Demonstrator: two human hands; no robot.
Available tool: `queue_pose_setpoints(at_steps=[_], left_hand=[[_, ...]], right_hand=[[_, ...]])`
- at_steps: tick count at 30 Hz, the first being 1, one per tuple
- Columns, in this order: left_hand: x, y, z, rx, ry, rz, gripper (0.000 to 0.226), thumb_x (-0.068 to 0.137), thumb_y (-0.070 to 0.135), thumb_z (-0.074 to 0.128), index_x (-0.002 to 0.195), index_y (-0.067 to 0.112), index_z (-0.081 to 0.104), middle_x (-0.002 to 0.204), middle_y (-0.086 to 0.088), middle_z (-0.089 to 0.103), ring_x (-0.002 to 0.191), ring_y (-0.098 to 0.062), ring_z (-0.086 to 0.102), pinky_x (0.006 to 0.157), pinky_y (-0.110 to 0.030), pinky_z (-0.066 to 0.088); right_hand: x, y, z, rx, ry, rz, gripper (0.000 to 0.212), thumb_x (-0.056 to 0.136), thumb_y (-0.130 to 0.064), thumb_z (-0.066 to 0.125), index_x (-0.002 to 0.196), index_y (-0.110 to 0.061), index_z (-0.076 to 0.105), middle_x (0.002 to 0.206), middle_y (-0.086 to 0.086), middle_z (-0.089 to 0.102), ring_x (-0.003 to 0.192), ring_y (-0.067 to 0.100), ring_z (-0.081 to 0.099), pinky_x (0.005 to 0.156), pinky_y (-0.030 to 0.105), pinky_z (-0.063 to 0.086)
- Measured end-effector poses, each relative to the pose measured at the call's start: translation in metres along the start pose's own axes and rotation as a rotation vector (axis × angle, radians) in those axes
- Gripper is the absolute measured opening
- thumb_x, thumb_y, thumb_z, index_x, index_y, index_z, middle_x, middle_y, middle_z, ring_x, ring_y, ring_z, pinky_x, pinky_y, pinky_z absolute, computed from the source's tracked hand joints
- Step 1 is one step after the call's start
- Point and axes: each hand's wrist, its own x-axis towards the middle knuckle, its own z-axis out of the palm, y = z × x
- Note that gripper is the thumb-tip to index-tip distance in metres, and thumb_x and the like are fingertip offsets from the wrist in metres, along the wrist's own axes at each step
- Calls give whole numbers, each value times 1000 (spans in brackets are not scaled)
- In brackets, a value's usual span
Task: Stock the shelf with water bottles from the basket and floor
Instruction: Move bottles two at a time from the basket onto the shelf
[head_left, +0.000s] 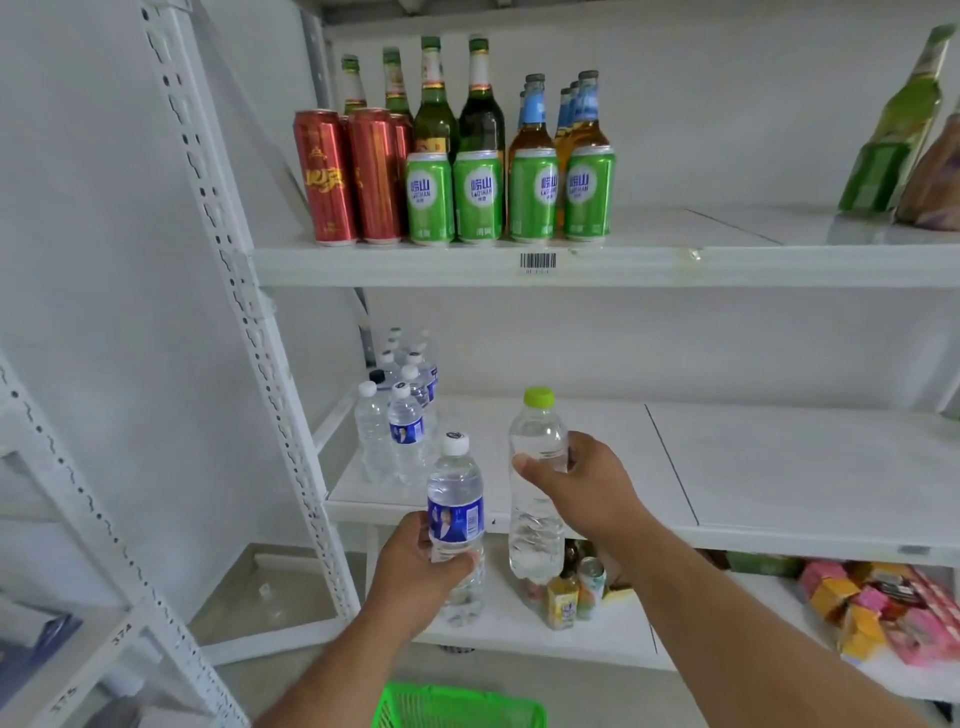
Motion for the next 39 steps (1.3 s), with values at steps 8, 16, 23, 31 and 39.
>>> queue_pose_setpoints(at_steps=[8,16,23,31,39], left_hand=[[48,9,12,-24,36,-31,38,73,12,83,101,27,61,97,14,69,89,1,63,66,-16,46],[136,-8,9,-28,7,-39,41,72,26,83,106,31,61,103,23,58,107,-6,54,88,-28,42],[197,-18,8,13,-49,-30,46,75,29,81,115,28,60,115,10,56,112,-8,50,88,-26,39],[266,-20,27,32,-37,-28,35,79,25,78,108,26,60,108,12,57,107,-8,52,85,-23,38],[333,-23,67,10,131,-30,37,80,15,75,109,26,55,97,18,60,90,-3,58,78,-18,41]], right_hand=[[54,9,2,-3,-33,13,34,77,-51,71,87,-20,63,81,2,70,73,18,66,69,38,54],[122,10,30,0,7,51,24,82,-42,74,95,-23,66,88,-6,72,82,12,68,71,28,52],[175,19,56,77,72,130,36,81,-40,78,109,-23,65,101,-5,70,91,13,66,78,29,52],[246,47,69,79,40,168,43,78,-40,80,117,-28,66,104,-10,68,92,8,66,75,26,51],[327,78,78,7,-54,141,49,77,-40,81,121,-27,65,110,-8,67,96,13,66,83,30,51]])
